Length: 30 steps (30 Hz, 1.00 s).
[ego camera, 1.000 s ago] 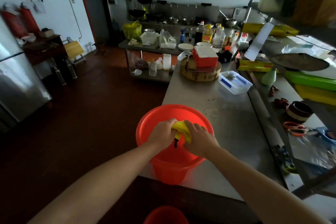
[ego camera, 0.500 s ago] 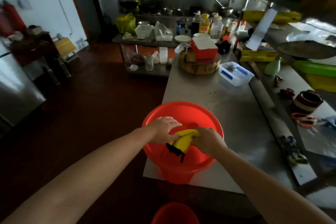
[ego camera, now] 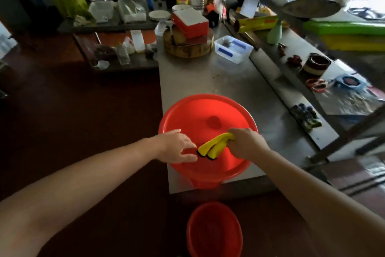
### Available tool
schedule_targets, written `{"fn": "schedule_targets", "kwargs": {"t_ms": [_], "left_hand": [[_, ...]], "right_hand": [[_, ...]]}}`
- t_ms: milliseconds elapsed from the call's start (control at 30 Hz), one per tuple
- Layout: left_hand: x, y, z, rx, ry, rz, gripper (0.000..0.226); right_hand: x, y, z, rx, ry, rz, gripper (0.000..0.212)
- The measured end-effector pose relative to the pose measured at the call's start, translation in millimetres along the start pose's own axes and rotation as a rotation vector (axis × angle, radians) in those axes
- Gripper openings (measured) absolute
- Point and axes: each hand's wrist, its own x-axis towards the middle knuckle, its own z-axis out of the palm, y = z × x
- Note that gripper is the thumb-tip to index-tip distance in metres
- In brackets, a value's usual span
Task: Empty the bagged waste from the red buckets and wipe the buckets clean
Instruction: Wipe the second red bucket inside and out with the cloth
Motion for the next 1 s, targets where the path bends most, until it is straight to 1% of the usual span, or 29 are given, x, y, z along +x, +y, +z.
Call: {"fn": "schedule_targets", "kwargs": {"t_ms": [33, 67, 100, 133, 200, 233, 267, 400, 467, 567, 667, 733, 800, 867, 933, 1000], "left_hand": [[-7.7, 6.0, 4.5, -0.035, -0.073, 0.013, 0.091], [-16.2, 12.2, 8.4, -0.032, -0.136, 0.024, 0.094], [-22.2, 17.3, 11.5, 0.025, -0.168, 0.049, 0.09], [-26.4, 21.4, 13.3, 0.123, -0.171, 0.078, 0.077], [-30.8, 27.9, 17.5, 0.262, -0.095, 0.105, 0.035], [-31.4, 31.3, 20.4, 0.3, -0.045, 0.085, 0.018], [-32.5, 35.2, 23.4, 0.341, -0.007, 0.053, 0.012], [-37.7, 49.5, 39.2, 0.486, 0.085, 0.009, 0.016], [-40.4, 57.0, 48.9, 0.505, 0.124, -0.019, 0.017], [-39.8, 71.4, 64.3, 0.535, 0.177, -0.11, 0.021], [-34.5, 91.5, 75.6, 0.481, 0.148, -0.183, 0.025], [-33.2, 105.0, 82.1, 0.468, 0.155, -0.203, 0.023], [-31.2, 108.2, 88.8, 0.471, 0.246, -0.209, 0.02], [-31.4, 110.4, 94.9, 0.46, 0.34, -0.214, 0.016], [-33.2, 115.6, 102.3, 0.437, 0.359, -0.227, 0.016], [-38.1, 120.6, 110.3, 0.412, 0.325, -0.207, 0.025]], "right_hand": [[-2.5, 0.1, 1.0, -0.006, -0.005, 0.011, 0.013], [-5.0, -0.7, 3.1, -0.02, -0.012, 0.013, 0.014], [-6.2, -0.9, 4.6, -0.038, -0.014, 0.008, 0.015], [-6.7, -1.1, 5.3, -0.061, -0.015, -0.002, 0.016], [-9.4, -3.9, 5.8, -0.109, -0.025, -0.025, 0.017], [-10.6, -5.1, 5.4, -0.124, -0.036, -0.032, 0.015], [-11.6, -6.2, 5.3, -0.135, -0.053, -0.039, 0.014], [-17.0, -6.6, 0.1, -0.185, -0.103, -0.084, 0.016], [-19.8, -6.2, -7.9, -0.212, -0.103, -0.102, 0.016], [-26.9, -3.8, -11.8, -0.239, -0.103, -0.134, 0.018], [-38.7, 0.6, -1.2, -0.271, -0.128, -0.186, 0.024], [-48.0, 5.6, 11.6, -0.35, -0.109, -0.277, 0.025], [-56.6, 11.2, 23.2, -0.443, -0.072, -0.382, 0.026], [-64.1, 17.1, 33.2, -0.476, -0.038, -0.453, 0.03], [-69.8, 22.0, 41.4, -0.498, -0.05, -0.487, 0.031], [-75.6, 25.0, 50.9, -0.508, -0.069, -0.507, 0.032]]}}
